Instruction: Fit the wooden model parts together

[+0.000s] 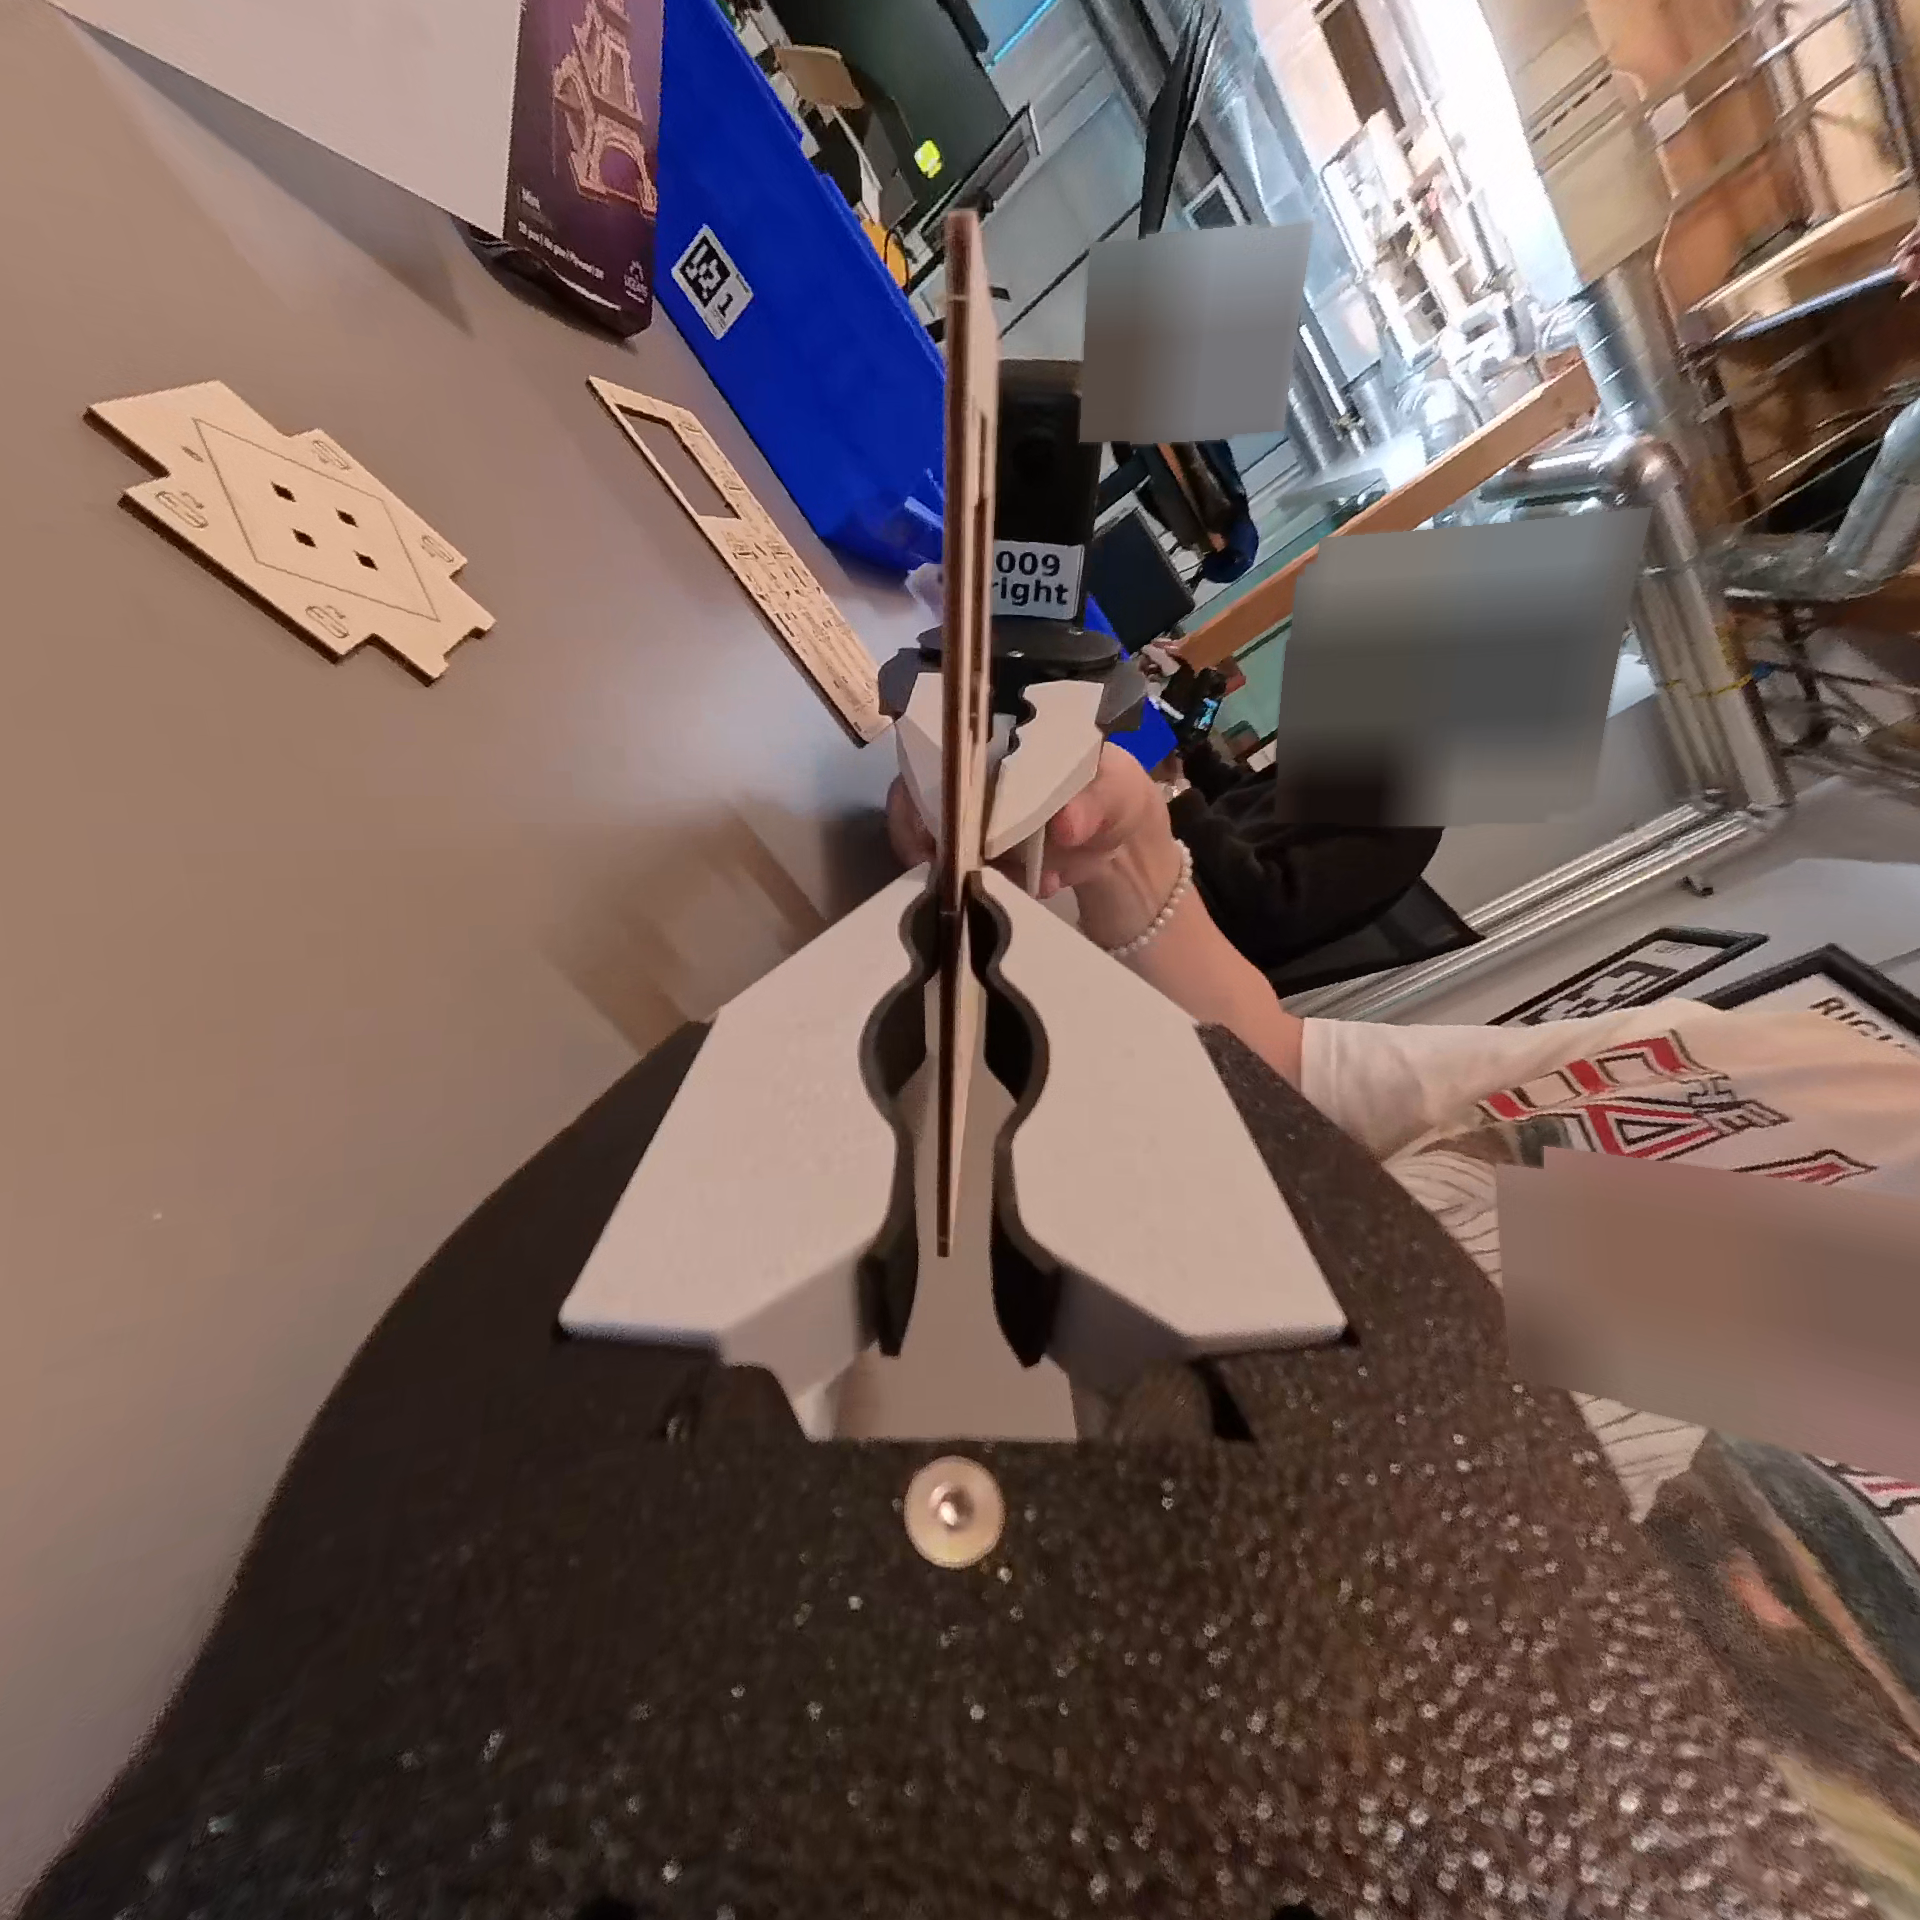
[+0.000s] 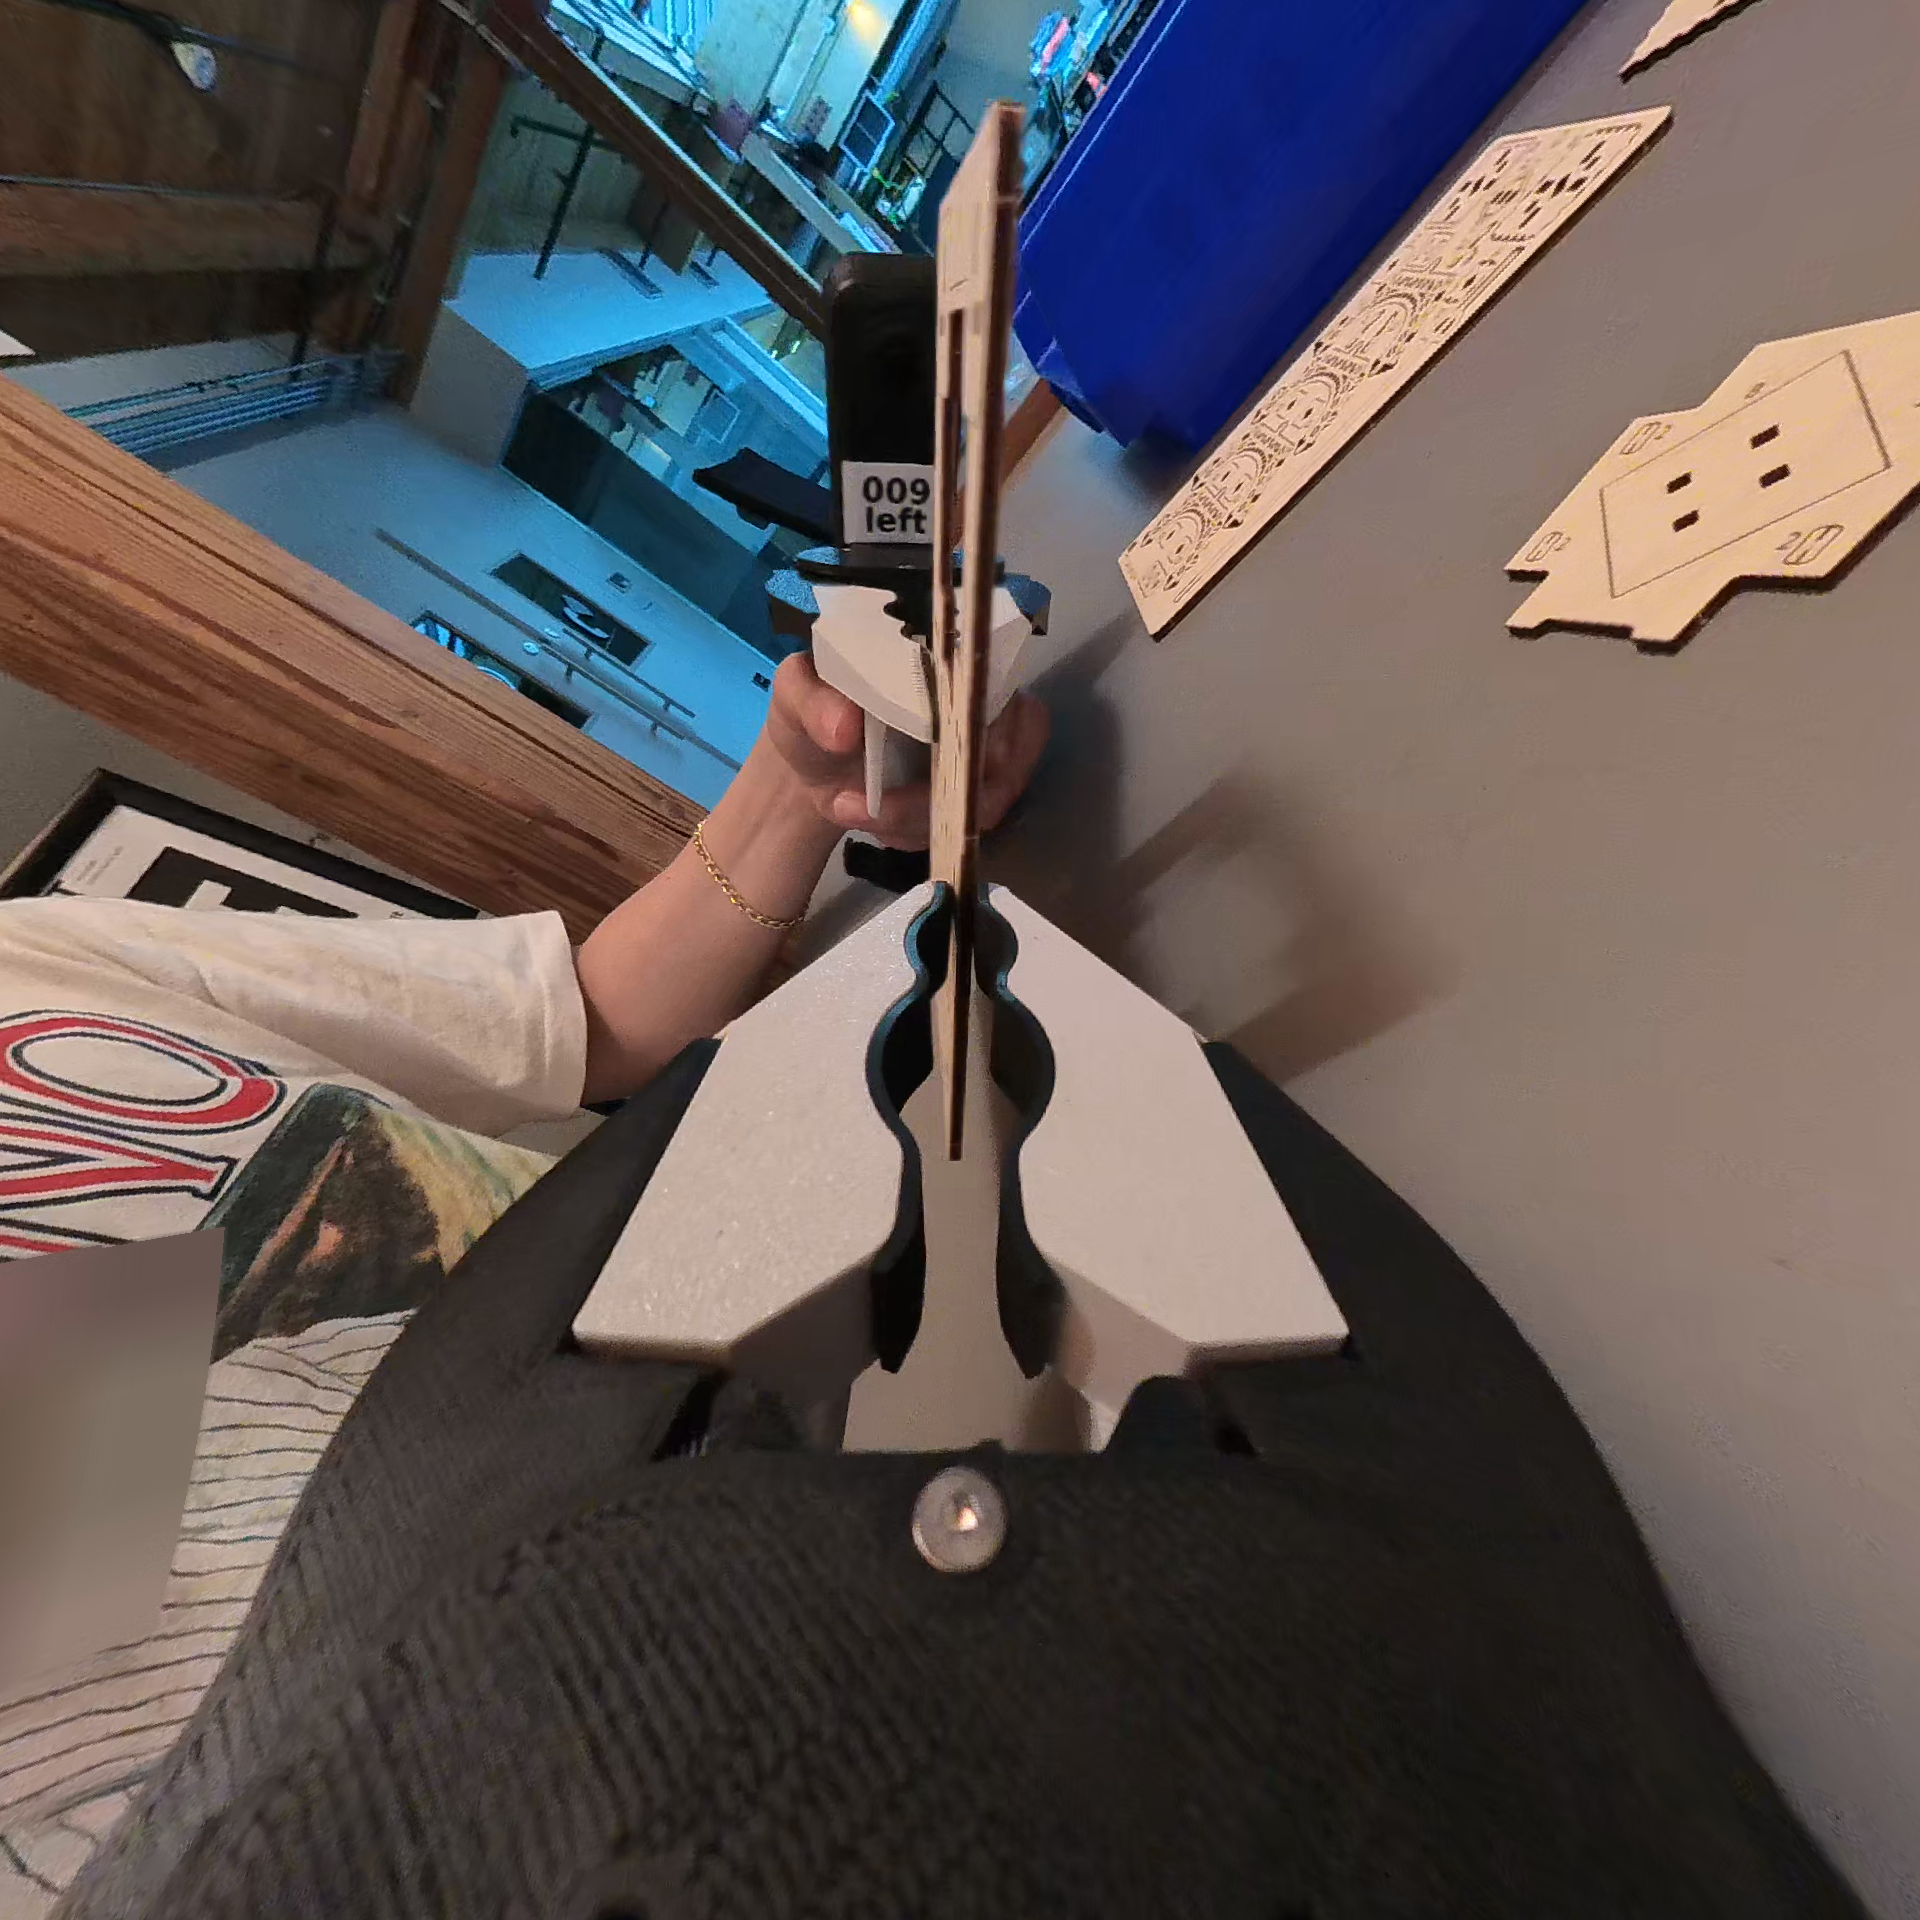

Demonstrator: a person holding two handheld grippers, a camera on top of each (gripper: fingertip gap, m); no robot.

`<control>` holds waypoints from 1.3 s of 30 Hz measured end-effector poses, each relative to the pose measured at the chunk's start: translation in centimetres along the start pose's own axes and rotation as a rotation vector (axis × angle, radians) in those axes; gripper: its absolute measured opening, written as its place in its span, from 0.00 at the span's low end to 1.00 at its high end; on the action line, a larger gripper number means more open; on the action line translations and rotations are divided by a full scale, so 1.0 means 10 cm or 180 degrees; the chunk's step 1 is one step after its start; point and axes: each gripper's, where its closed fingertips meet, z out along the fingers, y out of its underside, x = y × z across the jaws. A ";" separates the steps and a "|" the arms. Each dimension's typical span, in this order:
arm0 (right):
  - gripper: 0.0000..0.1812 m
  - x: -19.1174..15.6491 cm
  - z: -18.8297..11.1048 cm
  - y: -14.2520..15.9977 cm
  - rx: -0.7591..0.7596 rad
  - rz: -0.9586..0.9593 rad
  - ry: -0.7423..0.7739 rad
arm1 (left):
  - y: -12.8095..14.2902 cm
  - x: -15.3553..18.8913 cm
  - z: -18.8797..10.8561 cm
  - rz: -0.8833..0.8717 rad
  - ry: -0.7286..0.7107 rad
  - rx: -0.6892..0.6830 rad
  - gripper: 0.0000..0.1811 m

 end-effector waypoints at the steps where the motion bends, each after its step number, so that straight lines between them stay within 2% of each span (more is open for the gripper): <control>1: 0.00 -0.02 0.00 0.00 -0.0012 -0.0006 -0.0040 | 0.01 -0.01 0.00 0.0039 -0.0037 -0.0029 0.01; 2: 0.00 -0.02 0.00 0.01 -0.0035 -0.0026 -0.0042 | 0.02 -0.02 -0.01 0.0067 -0.0106 -0.0065 0.02; 3: 0.00 -0.01 0.01 0.02 -0.0061 -0.0023 -0.0005 | 0.02 -0.05 -0.02 0.0110 -0.0215 -0.0110 0.07; 5: 0.00 0.06 0.03 0.04 -0.0109 0.0018 0.0125 | 0.00 -0.15 -0.09 0.0284 -0.0583 -0.0177 0.28; 7: 0.00 0.09 0.04 0.07 -0.0160 0.0031 0.0203 | -0.10 -0.26 -0.21 0.0537 -0.1089 -0.0141 0.39; 10: 0.00 0.10 0.04 0.09 -0.0191 0.0024 0.0258 | -0.26 -0.25 -0.35 0.0873 -0.1736 -0.0187 0.44; 12: 0.00 0.11 0.04 0.10 -0.0186 0.0034 0.0277 | -0.30 -0.14 -0.30 0.1124 -0.1977 -0.0421 0.46; 13: 0.00 0.11 0.04 0.10 -0.0186 0.0030 0.0288 | -0.29 -0.08 -0.24 0.1285 -0.2044 -0.0604 0.45; 17: 0.00 0.12 0.04 0.10 -0.0189 0.0038 0.0292 | -0.22 0.06 0.07 0.1890 -0.2178 -0.1379 0.29; 19: 0.00 0.10 0.04 0.10 -0.0190 0.0038 0.0265 | -0.14 0.03 0.21 0.1920 -0.2045 -0.1772 0.16; 21: 0.00 0.11 0.04 0.10 -0.0189 0.0042 0.0264 | -0.10 -0.07 0.30 0.1736 -0.1981 -0.2044 0.15; 27: 0.00 0.13 0.02 0.06 -0.0096 0.0063 0.0303 | -0.24 -0.16 0.40 0.1714 -0.2013 -0.2061 0.12; 30: 0.00 0.12 0.03 0.06 -0.0113 0.0050 0.0283 | -0.24 -0.22 0.37 0.1719 -0.2070 -0.2118 0.19; 35: 0.00 0.07 0.04 0.10 -0.0190 -0.0002 0.0210 | -0.09 -0.16 0.45 0.1373 -0.1480 -0.2258 0.16; 39: 0.00 0.06 0.04 0.10 -0.0194 0.0002 0.0182 | 0.00 -0.16 0.42 0.1302 -0.1303 -0.2400 0.12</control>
